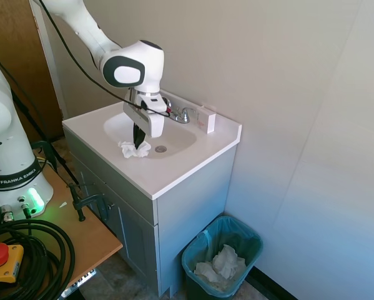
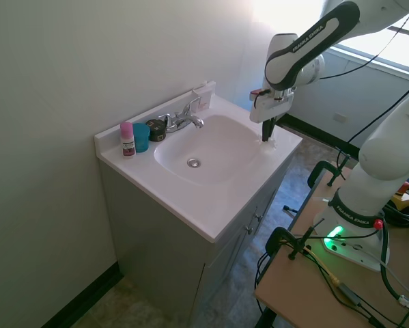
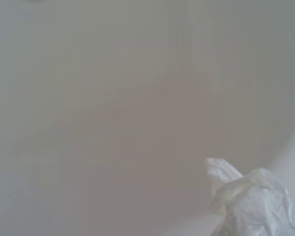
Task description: Throw the tissue in the trash bin
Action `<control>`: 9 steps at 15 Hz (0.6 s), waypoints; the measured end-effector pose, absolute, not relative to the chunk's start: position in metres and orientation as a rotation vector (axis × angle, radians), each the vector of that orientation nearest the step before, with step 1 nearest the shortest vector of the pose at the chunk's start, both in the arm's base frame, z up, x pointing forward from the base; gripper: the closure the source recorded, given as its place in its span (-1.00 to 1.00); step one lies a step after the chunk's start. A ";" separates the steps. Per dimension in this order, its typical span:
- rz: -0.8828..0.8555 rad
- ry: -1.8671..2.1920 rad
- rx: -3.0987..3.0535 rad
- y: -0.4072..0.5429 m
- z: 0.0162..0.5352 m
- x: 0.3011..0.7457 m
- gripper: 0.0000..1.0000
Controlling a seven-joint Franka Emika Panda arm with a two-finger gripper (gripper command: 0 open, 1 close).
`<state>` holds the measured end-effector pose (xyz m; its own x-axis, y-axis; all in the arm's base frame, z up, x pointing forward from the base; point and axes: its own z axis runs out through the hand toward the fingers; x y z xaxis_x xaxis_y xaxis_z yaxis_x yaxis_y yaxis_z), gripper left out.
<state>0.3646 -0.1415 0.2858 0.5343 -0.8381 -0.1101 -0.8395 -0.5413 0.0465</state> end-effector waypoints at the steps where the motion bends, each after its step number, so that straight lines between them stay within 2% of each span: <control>1: 0.128 1.513 -2.702 -0.144 0.307 0.366 1.00; 4: -0.107 1.610 -2.505 -0.196 0.395 0.369 1.00; 6: -0.245 1.736 -2.347 -0.258 0.434 0.371 1.00; 9: -0.301 1.926 -2.184 -0.342 0.430 0.385 1.00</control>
